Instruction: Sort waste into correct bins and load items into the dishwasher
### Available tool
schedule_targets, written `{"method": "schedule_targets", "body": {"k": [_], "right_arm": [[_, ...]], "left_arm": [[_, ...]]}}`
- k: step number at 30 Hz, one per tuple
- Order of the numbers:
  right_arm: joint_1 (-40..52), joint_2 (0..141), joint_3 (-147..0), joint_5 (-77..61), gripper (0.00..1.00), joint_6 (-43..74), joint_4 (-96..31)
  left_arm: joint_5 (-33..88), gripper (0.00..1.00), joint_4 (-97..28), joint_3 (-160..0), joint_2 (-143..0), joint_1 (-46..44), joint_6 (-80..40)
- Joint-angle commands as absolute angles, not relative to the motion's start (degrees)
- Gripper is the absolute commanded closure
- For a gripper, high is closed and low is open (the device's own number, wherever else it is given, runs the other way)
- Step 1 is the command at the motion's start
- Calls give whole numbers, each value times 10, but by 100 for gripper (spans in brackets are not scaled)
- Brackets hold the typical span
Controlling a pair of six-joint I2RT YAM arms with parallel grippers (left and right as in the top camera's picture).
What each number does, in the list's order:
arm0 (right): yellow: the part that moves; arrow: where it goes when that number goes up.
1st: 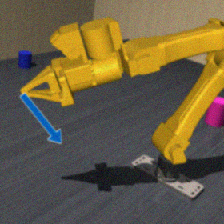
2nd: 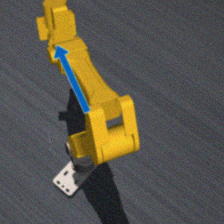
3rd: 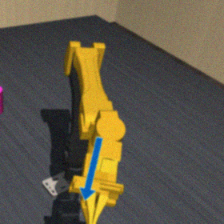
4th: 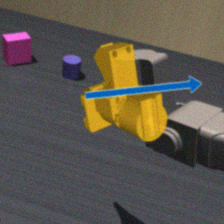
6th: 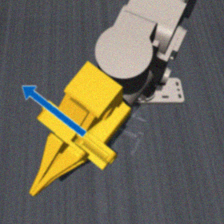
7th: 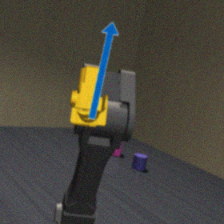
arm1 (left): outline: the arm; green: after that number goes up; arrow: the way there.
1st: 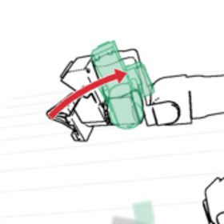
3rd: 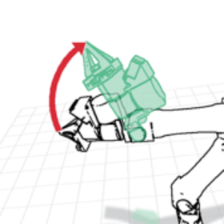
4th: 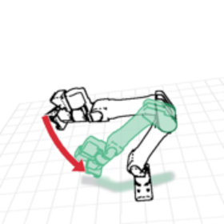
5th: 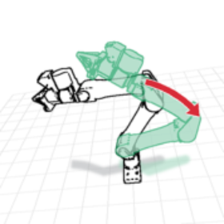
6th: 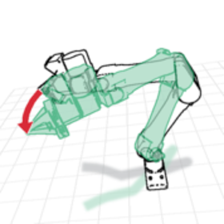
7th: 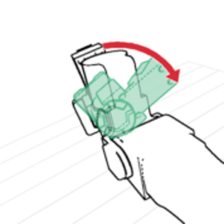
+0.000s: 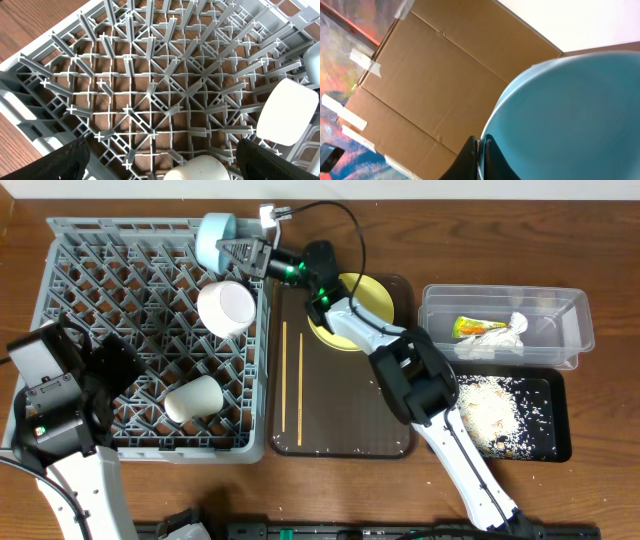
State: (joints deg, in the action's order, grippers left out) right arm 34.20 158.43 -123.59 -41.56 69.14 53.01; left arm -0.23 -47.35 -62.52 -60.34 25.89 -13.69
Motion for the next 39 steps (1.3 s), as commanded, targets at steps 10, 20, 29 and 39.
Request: {"method": "schedule_targets", "body": {"k": [10,20,29,39], "right_arm": [[297,1579,-1240,-535,44,727,533],[249,1540,-1240,-592,1,726,485],[174,1467,-1240,-630,1,615,204],[168,1325,-1240,-272,1,130,-486]], "left_arm": [[-7,5,-473,-633,-603,262,-138],[-7,5,-473,-633,-603,262,-138],[-7,5,-473,-633,-603,262,-138],[-7,5,-473,-633,-603,262,-138]]}}
